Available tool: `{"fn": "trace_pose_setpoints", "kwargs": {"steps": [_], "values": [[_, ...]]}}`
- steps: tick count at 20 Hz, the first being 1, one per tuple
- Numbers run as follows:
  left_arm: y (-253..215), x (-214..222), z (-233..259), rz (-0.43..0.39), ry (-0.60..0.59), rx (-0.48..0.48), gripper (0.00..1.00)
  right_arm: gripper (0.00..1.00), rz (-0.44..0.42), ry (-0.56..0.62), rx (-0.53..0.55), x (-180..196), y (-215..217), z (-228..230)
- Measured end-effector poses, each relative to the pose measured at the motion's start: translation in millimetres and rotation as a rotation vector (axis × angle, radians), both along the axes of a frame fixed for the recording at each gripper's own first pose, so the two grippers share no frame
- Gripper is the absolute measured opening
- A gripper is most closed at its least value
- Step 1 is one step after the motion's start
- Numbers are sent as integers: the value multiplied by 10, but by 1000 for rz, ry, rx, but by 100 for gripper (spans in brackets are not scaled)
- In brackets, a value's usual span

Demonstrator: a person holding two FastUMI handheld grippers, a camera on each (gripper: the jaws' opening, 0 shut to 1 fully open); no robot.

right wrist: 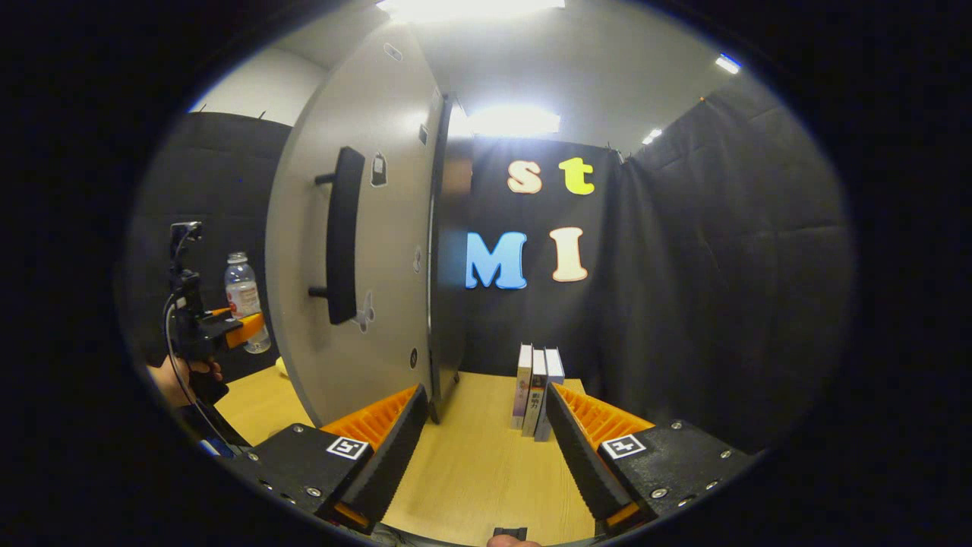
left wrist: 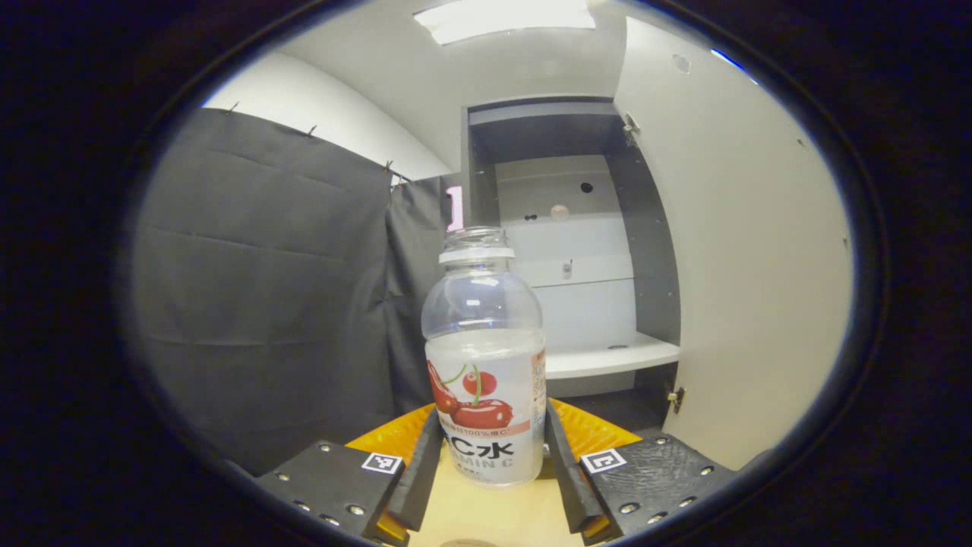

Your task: Open the cabinet door with the right hand, grasp the bottle in the cabinet with the left hand and place it on the coaster, then close the cabinet door with the right hand.

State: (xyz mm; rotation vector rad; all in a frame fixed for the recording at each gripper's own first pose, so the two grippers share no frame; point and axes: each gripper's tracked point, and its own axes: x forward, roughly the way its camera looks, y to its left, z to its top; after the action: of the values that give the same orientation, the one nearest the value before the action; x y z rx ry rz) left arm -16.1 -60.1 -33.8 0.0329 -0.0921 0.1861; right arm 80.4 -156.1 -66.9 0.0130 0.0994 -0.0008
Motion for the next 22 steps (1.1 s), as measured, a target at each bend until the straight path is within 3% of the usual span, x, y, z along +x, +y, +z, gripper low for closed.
{"fn": "trace_pose_setpoints", "kwargs": {"steps": [4,5,6,9,10,11,16,19,22], "values": [[149,-112,-430,32,-2,47,70,96,41,261,-86,79,195,-975],[179,-150,-542,38,-7,54,76,96,47,310,-91,63,241,-1168],[196,-163,-644,47,-16,65,70,96,54,352,-99,44,293,-1334],[274,-206,-1078,73,-4,137,70,96,92,442,-175,-52,521,-1733],[270,-180,-1211,67,1,154,76,96,114,463,-201,-96,619,-1843],[260,-169,-1313,61,4,154,70,96,146,491,-218,-152,719,-1987],[238,-142,-1683,12,49,40,70,96,270,640,-278,-334,988,-2546],[222,-97,-1703,24,98,-34,70,96,279,661,-342,-355,1011,-2673],[228,-95,-1748,11,113,-11,70,96,282,669,-309,-378,1046,-2703]]}}
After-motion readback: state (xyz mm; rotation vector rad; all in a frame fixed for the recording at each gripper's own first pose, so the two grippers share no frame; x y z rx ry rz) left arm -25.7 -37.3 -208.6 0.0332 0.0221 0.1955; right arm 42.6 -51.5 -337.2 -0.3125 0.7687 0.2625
